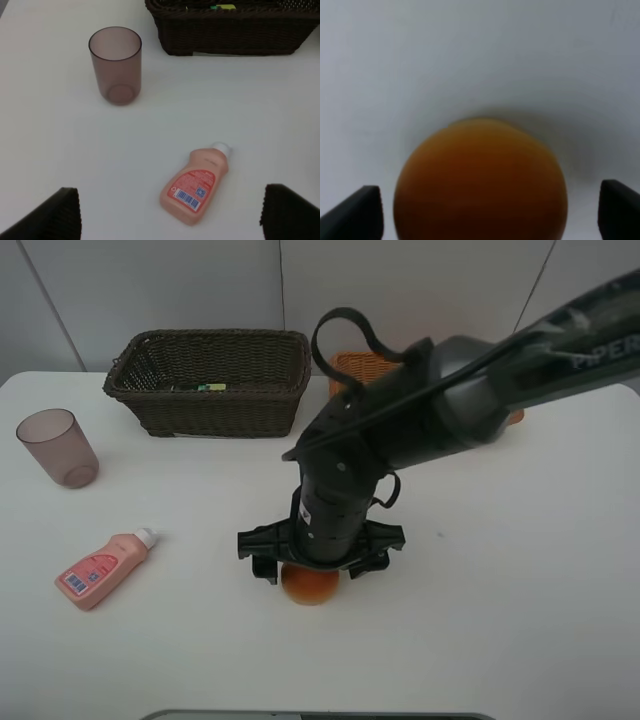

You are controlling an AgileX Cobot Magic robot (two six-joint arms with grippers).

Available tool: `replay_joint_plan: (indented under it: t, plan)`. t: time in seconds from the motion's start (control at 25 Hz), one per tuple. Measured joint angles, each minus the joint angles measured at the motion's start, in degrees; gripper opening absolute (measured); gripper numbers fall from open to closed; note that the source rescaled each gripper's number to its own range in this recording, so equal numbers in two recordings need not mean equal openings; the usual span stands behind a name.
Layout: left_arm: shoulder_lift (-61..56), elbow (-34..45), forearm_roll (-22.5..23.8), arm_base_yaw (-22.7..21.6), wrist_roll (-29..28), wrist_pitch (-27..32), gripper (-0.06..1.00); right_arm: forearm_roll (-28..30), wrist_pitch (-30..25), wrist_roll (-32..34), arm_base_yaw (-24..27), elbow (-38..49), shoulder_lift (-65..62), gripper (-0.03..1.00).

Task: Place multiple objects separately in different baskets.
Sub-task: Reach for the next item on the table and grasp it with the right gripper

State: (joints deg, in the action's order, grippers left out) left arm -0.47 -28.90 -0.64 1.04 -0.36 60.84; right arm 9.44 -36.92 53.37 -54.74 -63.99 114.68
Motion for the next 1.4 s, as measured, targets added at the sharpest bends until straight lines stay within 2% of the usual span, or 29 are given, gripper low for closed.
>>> replay_joint_plan:
  t: [1.4]
  plan:
    - [0.0,0.0,0.0,0.0,0.0,0.0,0.92,0.4,1.1,0.0,0.0,0.0,0.2,0.91]
